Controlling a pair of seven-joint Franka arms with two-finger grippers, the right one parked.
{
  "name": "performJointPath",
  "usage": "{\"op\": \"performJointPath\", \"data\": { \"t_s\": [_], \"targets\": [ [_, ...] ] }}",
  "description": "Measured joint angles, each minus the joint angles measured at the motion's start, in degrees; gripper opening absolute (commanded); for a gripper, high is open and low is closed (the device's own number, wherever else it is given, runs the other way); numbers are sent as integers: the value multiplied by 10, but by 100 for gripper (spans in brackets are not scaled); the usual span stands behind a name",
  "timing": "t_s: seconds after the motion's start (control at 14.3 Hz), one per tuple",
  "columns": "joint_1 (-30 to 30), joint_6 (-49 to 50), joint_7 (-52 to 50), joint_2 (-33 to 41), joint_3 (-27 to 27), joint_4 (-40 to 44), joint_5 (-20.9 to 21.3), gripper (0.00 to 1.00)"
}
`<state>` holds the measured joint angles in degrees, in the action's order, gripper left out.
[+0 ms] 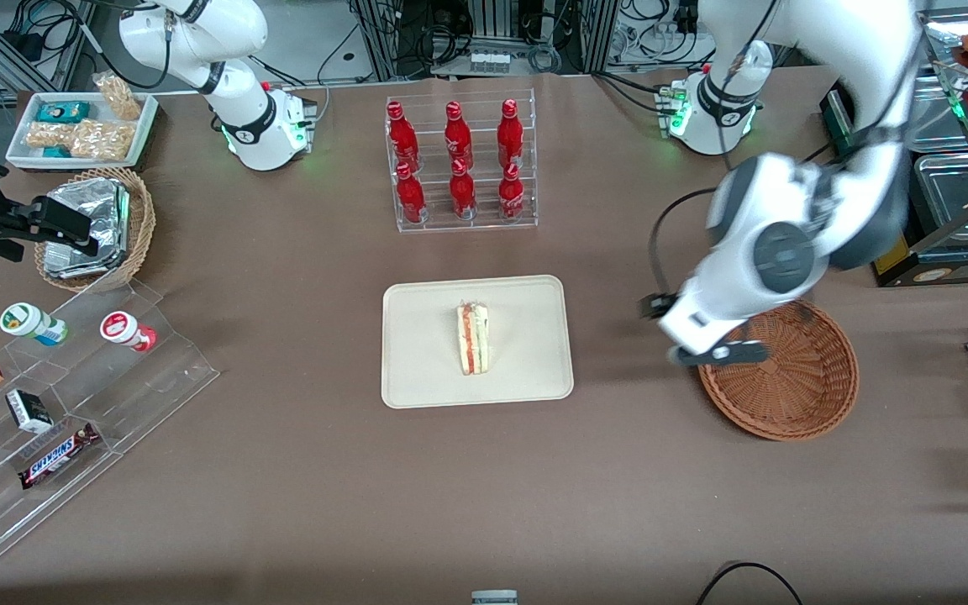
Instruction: Place sandwich from basket to tray
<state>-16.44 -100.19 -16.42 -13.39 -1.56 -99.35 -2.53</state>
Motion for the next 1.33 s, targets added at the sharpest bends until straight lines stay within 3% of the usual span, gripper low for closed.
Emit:
{"op": "performJointPath", "data": {
  "t_s": [0.35, 0.7, 1.05, 1.33],
  "targets": [
    [19, 102, 19, 106, 2, -3, 48, 100],
    [68, 161, 40, 187, -3, -3, 54, 100],
    [168, 159, 97, 185, -46, 26, 54, 100],
    [222, 152, 101, 142, -77, 93, 54, 100]
  ]
}}
